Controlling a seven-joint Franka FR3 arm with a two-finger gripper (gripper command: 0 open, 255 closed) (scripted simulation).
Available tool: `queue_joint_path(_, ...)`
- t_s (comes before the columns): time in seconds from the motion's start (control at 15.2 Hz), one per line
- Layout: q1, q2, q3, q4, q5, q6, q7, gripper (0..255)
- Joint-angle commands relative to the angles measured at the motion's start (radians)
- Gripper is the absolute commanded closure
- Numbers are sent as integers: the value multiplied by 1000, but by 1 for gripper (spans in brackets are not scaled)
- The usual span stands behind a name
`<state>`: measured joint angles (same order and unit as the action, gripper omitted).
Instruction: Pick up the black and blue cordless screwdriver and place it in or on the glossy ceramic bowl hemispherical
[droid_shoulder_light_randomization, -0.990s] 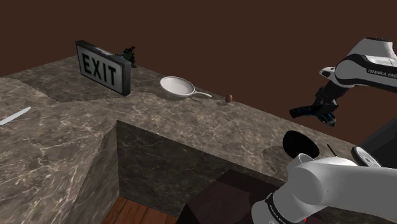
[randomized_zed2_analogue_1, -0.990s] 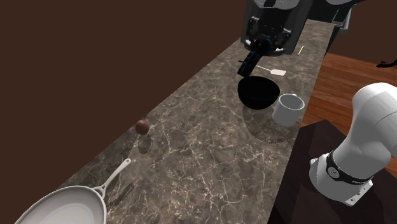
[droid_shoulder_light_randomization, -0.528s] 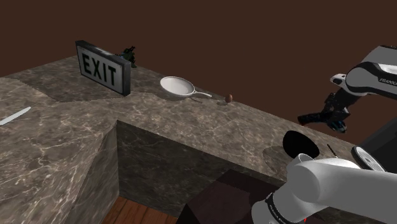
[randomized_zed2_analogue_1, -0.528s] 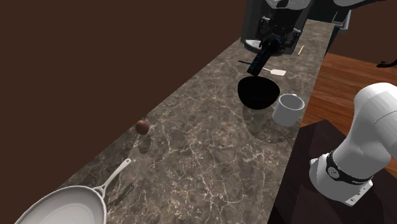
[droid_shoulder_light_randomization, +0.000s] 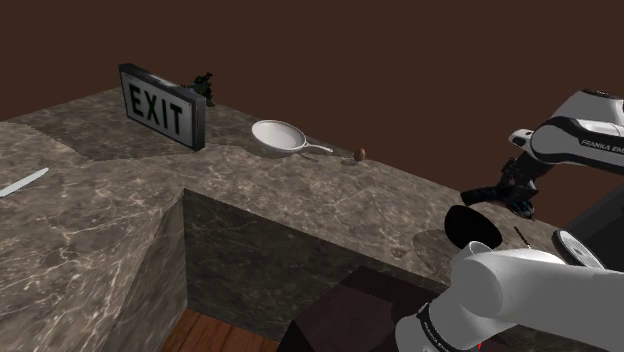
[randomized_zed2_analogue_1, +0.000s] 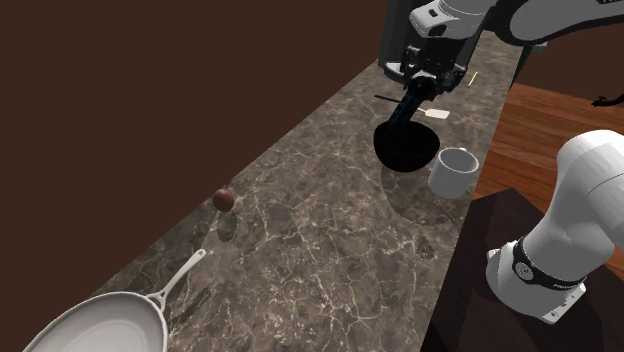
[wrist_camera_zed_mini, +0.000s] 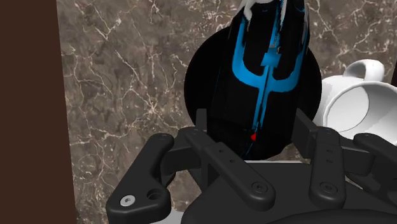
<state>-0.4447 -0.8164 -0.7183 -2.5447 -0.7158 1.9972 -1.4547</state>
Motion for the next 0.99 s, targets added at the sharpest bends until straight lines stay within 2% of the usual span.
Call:
queue_joint_path(0.0,-3,5,-15,-23,-15,29,7,255)
queue_joint_path(0.66,-8,61,-97,-114,-87,177,44,255)
queue_joint_path(0.92,-8,61,-98,-114,-87,177,44,255)
